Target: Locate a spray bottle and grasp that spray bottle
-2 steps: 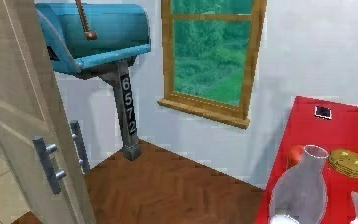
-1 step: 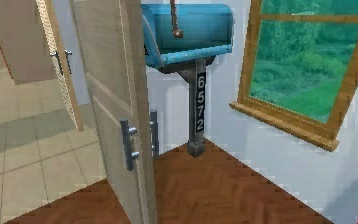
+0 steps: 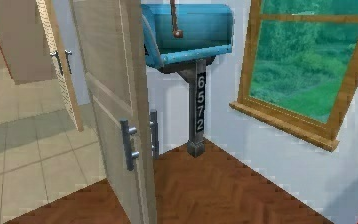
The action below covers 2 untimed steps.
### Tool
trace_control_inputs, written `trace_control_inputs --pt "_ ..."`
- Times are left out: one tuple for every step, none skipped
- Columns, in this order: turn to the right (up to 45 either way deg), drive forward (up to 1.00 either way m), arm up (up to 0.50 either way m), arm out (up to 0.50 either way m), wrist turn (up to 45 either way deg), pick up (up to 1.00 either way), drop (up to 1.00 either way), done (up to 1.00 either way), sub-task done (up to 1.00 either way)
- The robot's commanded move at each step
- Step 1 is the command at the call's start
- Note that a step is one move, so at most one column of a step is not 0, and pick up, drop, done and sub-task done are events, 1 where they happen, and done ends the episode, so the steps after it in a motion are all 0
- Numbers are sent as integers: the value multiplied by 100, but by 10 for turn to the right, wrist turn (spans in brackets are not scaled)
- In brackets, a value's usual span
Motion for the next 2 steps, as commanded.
trace_control_inputs --pt "0 0 38 0 0 0 0 0 0" --pt "0 0 0 20 0 0 0 0 0"
